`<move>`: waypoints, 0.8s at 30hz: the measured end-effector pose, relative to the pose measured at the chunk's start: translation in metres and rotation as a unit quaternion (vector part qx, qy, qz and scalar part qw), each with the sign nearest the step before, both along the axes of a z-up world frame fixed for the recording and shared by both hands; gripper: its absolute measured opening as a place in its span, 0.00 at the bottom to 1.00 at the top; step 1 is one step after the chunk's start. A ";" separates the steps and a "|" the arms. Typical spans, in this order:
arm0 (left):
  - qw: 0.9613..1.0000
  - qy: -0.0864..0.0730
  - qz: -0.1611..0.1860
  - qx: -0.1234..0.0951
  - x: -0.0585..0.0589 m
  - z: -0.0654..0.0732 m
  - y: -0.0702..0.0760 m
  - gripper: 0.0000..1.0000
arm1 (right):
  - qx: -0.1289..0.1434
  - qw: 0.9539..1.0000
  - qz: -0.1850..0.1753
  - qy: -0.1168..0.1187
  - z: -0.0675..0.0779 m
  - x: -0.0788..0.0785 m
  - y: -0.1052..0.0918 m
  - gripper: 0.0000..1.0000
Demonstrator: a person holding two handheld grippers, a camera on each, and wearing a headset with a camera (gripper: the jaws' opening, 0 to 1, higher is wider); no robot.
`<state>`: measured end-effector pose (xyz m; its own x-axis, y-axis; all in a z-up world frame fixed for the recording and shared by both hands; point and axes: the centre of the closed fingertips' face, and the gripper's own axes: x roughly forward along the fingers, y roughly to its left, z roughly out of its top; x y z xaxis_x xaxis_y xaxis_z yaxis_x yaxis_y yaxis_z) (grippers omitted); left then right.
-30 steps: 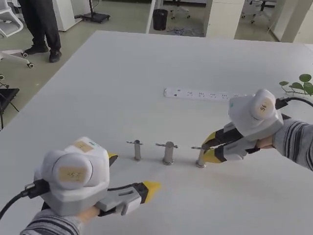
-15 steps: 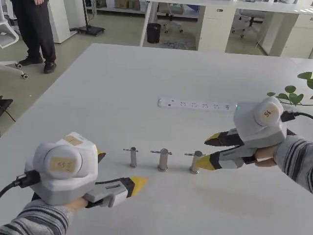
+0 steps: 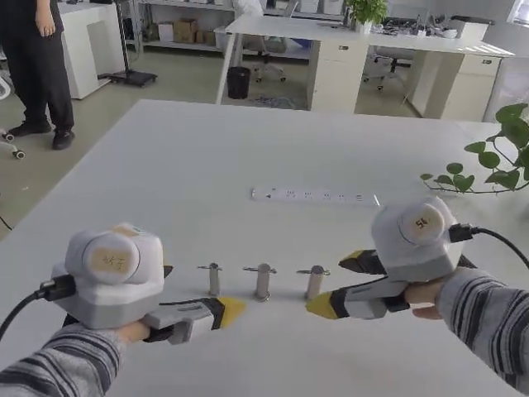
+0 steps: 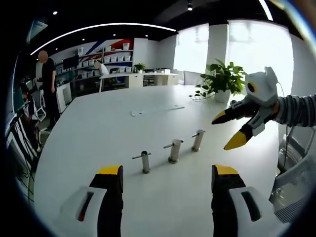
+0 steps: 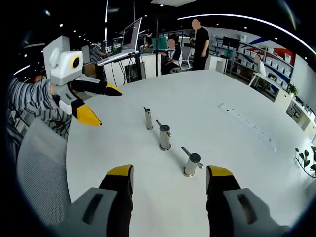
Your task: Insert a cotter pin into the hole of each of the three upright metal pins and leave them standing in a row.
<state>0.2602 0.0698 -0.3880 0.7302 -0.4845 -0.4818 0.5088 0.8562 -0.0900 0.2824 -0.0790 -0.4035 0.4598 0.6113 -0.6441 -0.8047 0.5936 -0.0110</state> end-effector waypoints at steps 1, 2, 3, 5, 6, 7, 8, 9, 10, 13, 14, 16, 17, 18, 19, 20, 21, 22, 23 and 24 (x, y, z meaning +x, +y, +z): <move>1.000 0.001 -0.002 0.000 -0.001 0.000 -0.001 0.73 | 0.009 1.000 -0.007 -0.002 0.001 0.000 0.001 0.59; 1.000 0.001 -0.003 0.001 -0.002 0.000 -0.001 0.74 | 0.022 0.999 -0.025 0.002 0.002 -0.002 0.002 0.61; 1.000 0.000 -0.003 0.002 -0.003 0.000 -0.001 0.73 | 0.022 0.999 -0.031 0.006 0.002 -0.003 0.002 0.62; 1.000 -0.016 -0.009 0.004 -0.005 0.004 -0.004 0.75 | 0.033 0.998 -0.053 0.000 0.001 -0.004 0.002 0.64; 1.000 -0.015 -0.008 0.005 -0.006 0.003 -0.004 0.75 | 0.035 0.998 -0.060 0.001 0.000 -0.005 0.001 0.64; 1.000 -0.016 -0.007 0.007 -0.006 0.003 -0.004 0.75 | 0.039 0.997 -0.061 0.003 -0.001 -0.007 0.001 0.64; 1.000 -0.013 -0.006 0.008 -0.007 0.002 -0.003 0.75 | 0.041 0.997 -0.068 0.005 -0.003 -0.009 0.001 0.65; 1.000 -0.009 -0.005 0.007 -0.007 0.001 -0.003 0.76 | 0.044 0.996 -0.076 0.009 -0.005 -0.011 -0.001 0.65; 1.000 -0.007 -0.004 0.008 -0.008 -0.001 -0.003 0.76 | 0.046 0.996 -0.078 0.009 -0.005 -0.013 -0.001 0.66; 1.000 -0.005 -0.004 0.010 -0.010 -0.003 -0.002 0.77 | 0.058 0.994 -0.097 0.008 -0.003 -0.015 -0.003 0.70; 1.000 -0.004 -0.003 0.010 -0.011 -0.003 -0.002 0.77 | 0.062 0.993 -0.101 0.006 -0.002 -0.015 -0.003 0.71; 1.000 -0.002 0.000 0.008 -0.011 -0.004 -0.001 0.78 | 0.067 0.992 -0.110 0.007 -0.001 -0.015 -0.004 0.72; 1.000 0.000 0.001 0.007 -0.011 -0.004 -0.001 0.78 | 0.069 0.991 -0.113 0.008 -0.001 -0.015 -0.004 0.72; 1.000 0.002 0.003 0.007 -0.011 -0.005 0.000 0.78 | 0.069 0.991 -0.117 0.008 -0.002 -0.015 -0.005 0.72; 1.000 0.002 0.005 0.007 -0.011 -0.005 0.000 0.78 | 0.069 0.990 -0.120 0.007 -0.002 -0.016 -0.006 0.73; 1.000 0.003 0.005 0.007 -0.011 -0.006 0.000 0.79 | 0.070 0.990 -0.125 0.004 -0.002 -0.016 -0.007 0.74; 1.000 0.002 0.004 0.009 -0.012 -0.007 -0.002 0.80 | 0.070 0.989 -0.127 0.002 -0.003 -0.016 -0.008 0.75; 1.000 0.001 0.001 0.012 -0.013 -0.007 -0.004 0.81 | 0.072 0.989 -0.130 -0.001 -0.002 -0.017 -0.009 0.76; 1.000 0.000 -0.004 0.018 -0.015 -0.009 -0.005 0.81 | 0.074 0.989 -0.131 -0.003 -0.002 -0.017 -0.009 0.76; 1.000 -0.001 -0.009 0.023 -0.016 -0.010 -0.006 0.81 | 0.075 0.988 -0.132 -0.004 -0.003 -0.019 -0.010 0.77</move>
<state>0.2442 0.0636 -0.3985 0.7231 -0.4741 -0.5024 0.5237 0.8505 -0.0488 0.2638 -0.0886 -0.4063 0.6203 0.5576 -0.5516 -0.6223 0.7780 0.0867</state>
